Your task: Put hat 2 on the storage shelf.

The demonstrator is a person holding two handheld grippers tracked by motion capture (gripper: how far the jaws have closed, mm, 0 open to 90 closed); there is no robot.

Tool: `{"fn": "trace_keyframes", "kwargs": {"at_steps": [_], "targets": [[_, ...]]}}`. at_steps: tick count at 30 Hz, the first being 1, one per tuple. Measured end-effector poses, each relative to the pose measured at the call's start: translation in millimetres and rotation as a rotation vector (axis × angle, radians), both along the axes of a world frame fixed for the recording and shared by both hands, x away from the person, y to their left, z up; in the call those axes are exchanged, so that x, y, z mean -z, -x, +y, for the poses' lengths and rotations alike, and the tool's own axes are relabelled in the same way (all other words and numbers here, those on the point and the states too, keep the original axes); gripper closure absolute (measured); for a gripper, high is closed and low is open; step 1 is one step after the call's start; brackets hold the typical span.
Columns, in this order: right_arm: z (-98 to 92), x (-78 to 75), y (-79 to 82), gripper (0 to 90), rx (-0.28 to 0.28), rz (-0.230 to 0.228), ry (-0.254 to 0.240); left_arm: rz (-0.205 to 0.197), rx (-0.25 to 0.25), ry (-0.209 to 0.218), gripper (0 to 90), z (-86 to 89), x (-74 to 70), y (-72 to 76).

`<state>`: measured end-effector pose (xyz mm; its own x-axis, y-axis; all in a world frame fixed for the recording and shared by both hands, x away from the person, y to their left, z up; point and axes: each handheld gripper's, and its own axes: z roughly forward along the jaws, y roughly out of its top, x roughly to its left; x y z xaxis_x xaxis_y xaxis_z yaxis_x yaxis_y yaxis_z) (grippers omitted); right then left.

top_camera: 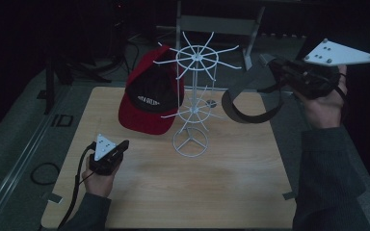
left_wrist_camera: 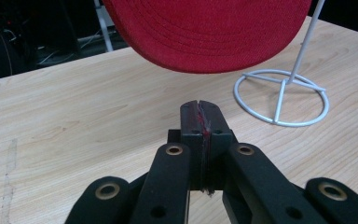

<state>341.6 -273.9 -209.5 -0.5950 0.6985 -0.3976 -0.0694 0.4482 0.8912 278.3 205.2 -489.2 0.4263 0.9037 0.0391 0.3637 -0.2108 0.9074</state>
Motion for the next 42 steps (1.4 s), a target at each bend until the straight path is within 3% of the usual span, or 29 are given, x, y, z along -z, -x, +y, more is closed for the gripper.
{"fn": "trace_keyframes", "kwargs": {"at_steps": [12,27,42], "targets": [[-1.8,-3.1,1.5,88.1,-0.041,0.002,0.008,0.002,-0.001,-0.002,90.0,-0.7,0.8,-0.5],[11.9,-1.5,-15.8,88.1,-0.067,0.028,0.013,-0.004,-0.006,0.007,90.0,1.5,-1.1,-2.6],[22.1,-6.9,-32.9,88.1,-0.085,0.047,0.020,-0.008,-0.007,0.013,90.0,-5.0,-4.8,-14.7]]}}
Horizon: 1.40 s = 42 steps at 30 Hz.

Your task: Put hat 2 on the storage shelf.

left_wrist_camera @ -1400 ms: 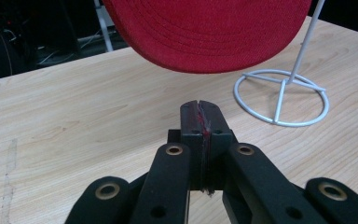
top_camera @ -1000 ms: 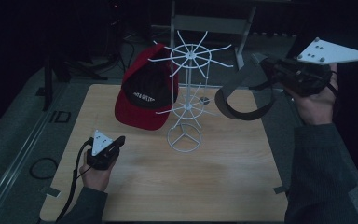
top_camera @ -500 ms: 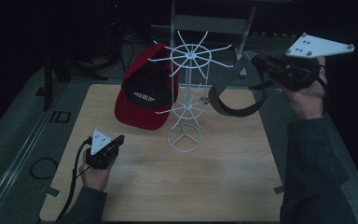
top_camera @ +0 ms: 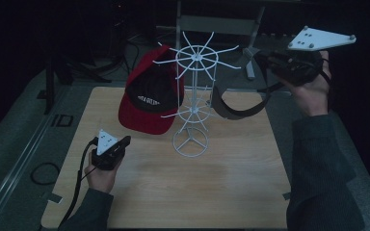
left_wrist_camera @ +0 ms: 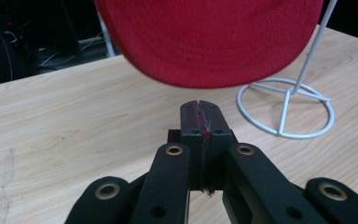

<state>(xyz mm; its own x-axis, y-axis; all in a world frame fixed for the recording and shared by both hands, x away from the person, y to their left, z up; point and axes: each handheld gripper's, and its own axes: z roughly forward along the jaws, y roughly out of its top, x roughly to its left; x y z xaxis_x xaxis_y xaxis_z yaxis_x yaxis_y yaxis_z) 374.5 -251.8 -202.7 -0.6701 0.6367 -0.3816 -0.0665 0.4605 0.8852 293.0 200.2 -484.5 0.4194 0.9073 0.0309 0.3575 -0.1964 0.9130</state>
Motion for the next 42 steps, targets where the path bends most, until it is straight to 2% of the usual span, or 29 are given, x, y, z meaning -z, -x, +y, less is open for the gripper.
{"fn": "trace_keyframes", "kwargs": {"at_steps": [9,26,42], "targets": [[4.1,-1.9,-4.6,88.1,-0.001,0.001,0.004,0.007,-0.003,0.001,90.0,-6.0,1.3,-10.5],[6.1,-6.0,-14.0,88.0,0.006,0.021,0.004,-0.001,-0.036,0.010,90.0,-8.2,-6.4,-35.3],[12.7,-7.8,-24.1,87.5,0.004,0.042,0.006,0.011,-0.051,-0.004,90.0,-6.5,-4.9,-47.5]]}}
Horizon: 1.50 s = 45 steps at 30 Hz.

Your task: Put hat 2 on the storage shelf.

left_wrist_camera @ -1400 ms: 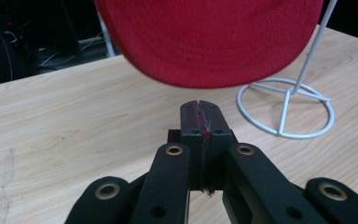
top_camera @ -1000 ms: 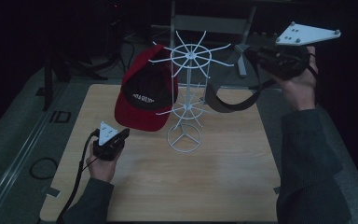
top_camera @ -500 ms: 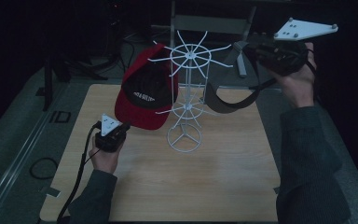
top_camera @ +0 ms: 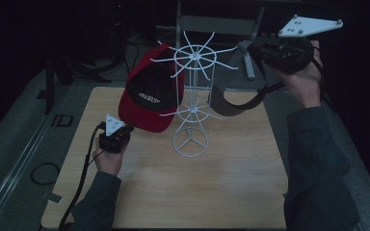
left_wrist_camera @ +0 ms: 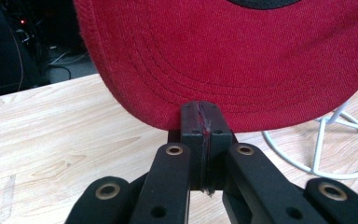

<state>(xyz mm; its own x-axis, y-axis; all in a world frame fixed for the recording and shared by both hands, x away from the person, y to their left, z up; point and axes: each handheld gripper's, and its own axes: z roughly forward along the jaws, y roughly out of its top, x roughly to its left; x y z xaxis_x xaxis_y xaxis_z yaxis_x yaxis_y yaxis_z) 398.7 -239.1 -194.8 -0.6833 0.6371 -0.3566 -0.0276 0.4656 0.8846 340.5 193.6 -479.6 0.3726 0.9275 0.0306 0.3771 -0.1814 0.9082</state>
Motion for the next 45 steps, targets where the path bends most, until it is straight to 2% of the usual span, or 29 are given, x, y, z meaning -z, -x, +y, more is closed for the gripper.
{"fn": "trace_keyframes", "kwargs": {"at_steps": [14,28,35,40,42,45], "targets": [[-0.3,1.7,-7.3,86.8,-0.010,0.023,-0.005,-0.017,-0.002,-0.002,90.0,0.2,-1.9,-3.4],[1.3,5.7,-19.6,86.6,-0.034,0.075,-0.032,-0.022,-0.017,0.006,90.0,4.5,-1.4,-9.3],[-0.7,7.8,-24.2,86.6,-0.045,0.099,-0.050,-0.026,-0.021,-0.009,90.0,4.8,-3.6,-14.6],[-2.1,7.4,-23.7,86.1,-0.054,0.096,-0.052,-0.034,-0.025,-0.023,90.0,3.2,-5.4,-19.3],[-2.6,7.2,-23.7,85.7,-0.055,0.098,-0.054,-0.041,-0.028,-0.012,90.0,3.3,-5.7,-21.3],[-2.9,7.4,-24.1,85.2,-0.060,0.097,-0.056,-0.037,-0.032,-0.018,90.0,3.3,-6.0,-25.3]]}}
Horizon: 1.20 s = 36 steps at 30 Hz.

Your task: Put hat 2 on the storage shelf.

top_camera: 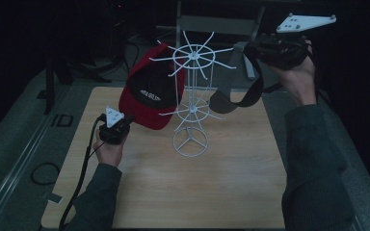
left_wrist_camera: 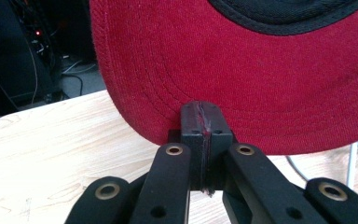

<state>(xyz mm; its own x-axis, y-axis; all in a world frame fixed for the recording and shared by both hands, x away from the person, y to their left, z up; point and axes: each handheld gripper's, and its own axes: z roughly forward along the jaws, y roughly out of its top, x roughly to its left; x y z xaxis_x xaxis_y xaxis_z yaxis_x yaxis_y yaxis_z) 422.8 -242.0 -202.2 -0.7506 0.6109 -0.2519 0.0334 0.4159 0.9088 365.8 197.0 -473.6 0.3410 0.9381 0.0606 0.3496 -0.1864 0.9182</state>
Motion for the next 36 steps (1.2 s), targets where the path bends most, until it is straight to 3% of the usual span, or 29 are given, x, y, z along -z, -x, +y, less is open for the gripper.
{"fn": "trace_keyframes", "kwargs": {"at_steps": [7,14,36], "targets": [[0.5,0.9,-0.9,83.9,-0.010,0.006,-0.009,-0.003,-0.002,-0.015,90.0,-2.1,-2.2,-7.8],[1.5,4.3,-3.2,83.2,-0.024,0.024,-0.003,-0.005,-0.002,-0.003,90.0,-2.4,-1.4,-9.6],[9.4,21.2,-11.5,87.3,-0.024,0.068,0.056,-0.012,0.001,0.006,90.0,-4.6,-2.6,-10.4]]}}
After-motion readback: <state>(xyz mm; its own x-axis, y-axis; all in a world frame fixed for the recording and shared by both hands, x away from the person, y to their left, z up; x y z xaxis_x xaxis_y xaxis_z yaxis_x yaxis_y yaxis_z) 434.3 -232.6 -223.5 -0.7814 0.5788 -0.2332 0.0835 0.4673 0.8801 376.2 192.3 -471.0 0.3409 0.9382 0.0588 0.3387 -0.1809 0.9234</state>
